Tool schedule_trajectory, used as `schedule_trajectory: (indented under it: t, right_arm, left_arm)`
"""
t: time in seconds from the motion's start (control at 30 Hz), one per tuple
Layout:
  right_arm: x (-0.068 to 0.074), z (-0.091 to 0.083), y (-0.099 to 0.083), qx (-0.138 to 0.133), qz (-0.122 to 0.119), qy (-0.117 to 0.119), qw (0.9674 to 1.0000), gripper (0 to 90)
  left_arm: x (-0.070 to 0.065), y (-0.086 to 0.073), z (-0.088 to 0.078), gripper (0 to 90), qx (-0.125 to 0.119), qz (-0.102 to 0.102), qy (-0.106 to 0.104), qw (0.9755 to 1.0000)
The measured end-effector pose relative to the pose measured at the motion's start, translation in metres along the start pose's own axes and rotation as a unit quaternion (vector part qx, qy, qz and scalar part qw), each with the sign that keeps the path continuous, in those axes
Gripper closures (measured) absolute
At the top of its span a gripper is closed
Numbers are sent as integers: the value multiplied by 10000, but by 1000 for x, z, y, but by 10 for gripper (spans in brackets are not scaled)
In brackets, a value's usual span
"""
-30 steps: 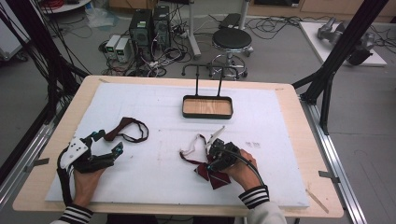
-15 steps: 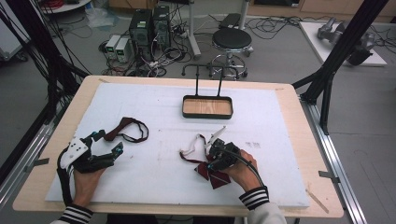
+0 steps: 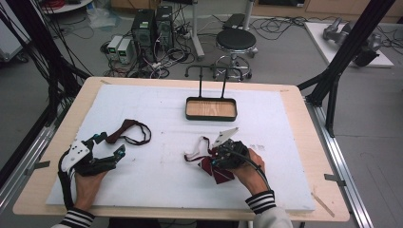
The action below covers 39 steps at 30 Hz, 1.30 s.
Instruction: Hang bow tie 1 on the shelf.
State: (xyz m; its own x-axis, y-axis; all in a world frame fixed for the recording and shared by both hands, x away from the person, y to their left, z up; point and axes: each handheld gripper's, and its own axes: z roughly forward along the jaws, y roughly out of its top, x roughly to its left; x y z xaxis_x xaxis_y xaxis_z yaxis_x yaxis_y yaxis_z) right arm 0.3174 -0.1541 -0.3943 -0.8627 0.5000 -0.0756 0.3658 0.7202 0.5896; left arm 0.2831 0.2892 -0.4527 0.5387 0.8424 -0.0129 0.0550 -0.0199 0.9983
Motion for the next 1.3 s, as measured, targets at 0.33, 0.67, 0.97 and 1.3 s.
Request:
schedule_trajectory:
  t: [0.33,0.67,0.97,1.3]
  right_arm:
    - [-3,-11,1,-512,-29,-273,9983,665]
    - [-18,-29,-2,-1303,229,-505,9899,665]
    - [-33,-46,3,-1701,258,-811,9817,664]
    - [-48,-60,5,-1936,429,-1088,9741,664]
  left_arm:
    - [0,0,0,133,8,2,-2,10000]
    - [0,0,0,133,9,2,2,10000]
    - [0,0,0,133,10,0,3,10000]
    - [0,0,0,133,0,-14,15,10000]
